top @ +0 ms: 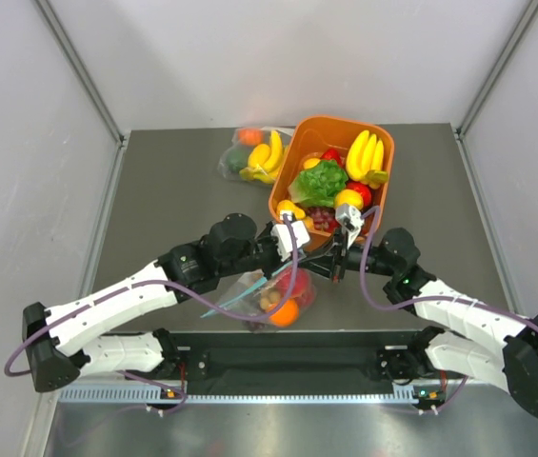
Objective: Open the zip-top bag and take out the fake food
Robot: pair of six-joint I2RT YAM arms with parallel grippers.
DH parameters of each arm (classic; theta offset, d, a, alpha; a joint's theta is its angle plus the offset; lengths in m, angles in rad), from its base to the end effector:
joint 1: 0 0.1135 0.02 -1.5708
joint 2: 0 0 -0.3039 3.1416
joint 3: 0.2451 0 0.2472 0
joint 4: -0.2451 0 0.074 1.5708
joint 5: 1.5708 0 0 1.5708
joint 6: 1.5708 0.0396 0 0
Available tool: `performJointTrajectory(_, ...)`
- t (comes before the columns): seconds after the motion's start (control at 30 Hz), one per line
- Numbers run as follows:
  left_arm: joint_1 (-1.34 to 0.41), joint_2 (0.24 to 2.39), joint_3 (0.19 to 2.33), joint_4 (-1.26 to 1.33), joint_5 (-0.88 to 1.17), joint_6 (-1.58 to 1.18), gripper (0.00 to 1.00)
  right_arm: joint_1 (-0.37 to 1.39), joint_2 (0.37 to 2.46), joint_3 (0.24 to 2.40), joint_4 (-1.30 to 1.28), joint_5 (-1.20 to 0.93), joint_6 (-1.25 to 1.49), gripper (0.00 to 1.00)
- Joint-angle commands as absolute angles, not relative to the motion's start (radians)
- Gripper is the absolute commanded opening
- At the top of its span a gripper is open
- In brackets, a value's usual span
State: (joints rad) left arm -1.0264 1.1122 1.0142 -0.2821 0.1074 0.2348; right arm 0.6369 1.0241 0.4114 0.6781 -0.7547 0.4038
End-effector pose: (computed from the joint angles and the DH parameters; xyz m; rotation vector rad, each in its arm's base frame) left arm 0.1182 -0.2035 0.3802 1.2380 1.5723 -0.6214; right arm 0.1409 0.1380 0.2910 -0.8380 1.4744 1.3662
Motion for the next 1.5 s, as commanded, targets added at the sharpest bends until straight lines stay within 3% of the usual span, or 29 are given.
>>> performJointTrajectory(0.0,-1.023,1.057,1.023,-0.345,0.115,0.225,0.01,0.626,1.005,0.44,0.693,-0.704,0.374,0.0)
performJointTrajectory(0.2,-1.023,0.985,0.997,-0.333,0.164,0.181,0.01,0.62,1.019,0.456,0.647,-0.758,0.333,0.02)
performJointTrajectory(0.23,-1.022,0.979,0.997,-0.331,0.181,0.173,0.01,0.62,1.016,0.453,0.656,-0.776,0.333,0.08)
performJointTrajectory(0.27,-1.023,0.977,1.0,-0.336,0.198,0.17,0.01,0.62,1.009,0.453,0.678,-0.802,0.339,0.26)
performJointTrajectory(0.37,-1.023,0.988,1.015,-0.362,0.236,0.161,0.0,0.62,0.967,0.462,0.677,-0.856,0.339,0.5)
performJointTrajectory(0.47,-1.023,0.997,1.022,-0.374,0.261,0.161,0.0,0.62,0.948,0.489,0.641,-0.903,0.322,0.57)
performJointTrajectory(0.67,-1.022,1.011,1.017,-0.367,0.284,0.153,0.0,0.63,0.957,0.555,0.565,-0.942,0.279,0.59)
performJointTrajectory(1.07,-1.023,0.977,0.997,-0.325,0.25,0.152,0.0,0.712,1.071,0.604,0.476,-0.93,0.187,0.55)
performJointTrajectory(1.1,-1.022,0.977,0.997,-0.325,0.255,0.153,0.0,0.713,1.072,0.606,0.477,-0.928,0.186,0.51)
performJointTrajectory(1.13,-1.022,0.979,0.996,-0.322,0.255,0.152,0.0,0.715,1.072,0.606,0.477,-0.927,0.183,0.36)
performJointTrajectory(1.23,-1.022,0.979,0.989,-0.319,0.255,0.152,0.01,0.718,1.078,0.609,0.48,-0.919,0.176,0.06)
performJointTrajectory(1.27,-1.022,0.98,0.989,-0.321,0.252,0.152,0.06,0.719,1.077,0.604,0.485,-0.914,0.176,0.02)
performJointTrajectory(1.3,-1.022,0.976,0.988,-0.321,0.252,0.152,0.17,0.719,1.077,0.601,0.488,-0.914,0.178,0.0)
performJointTrajectory(1.33,-1.02,0.974,0.986,-0.321,0.244,0.153,0.39,0.719,1.078,0.6,0.494,-0.911,0.176,0.0)
performJointTrajectory(1.37,-1.02,0.971,0.98,-0.319,0.239,0.152,0.46,0.719,1.08,0.598,0.495,-0.911,0.179,0.0)
performJointTrajectory(1.47,-1.012,0.956,0.968,-0.316,0.233,0.153,0.54,0.719,1.089,0.597,0.499,-0.913,0.178,0.0)
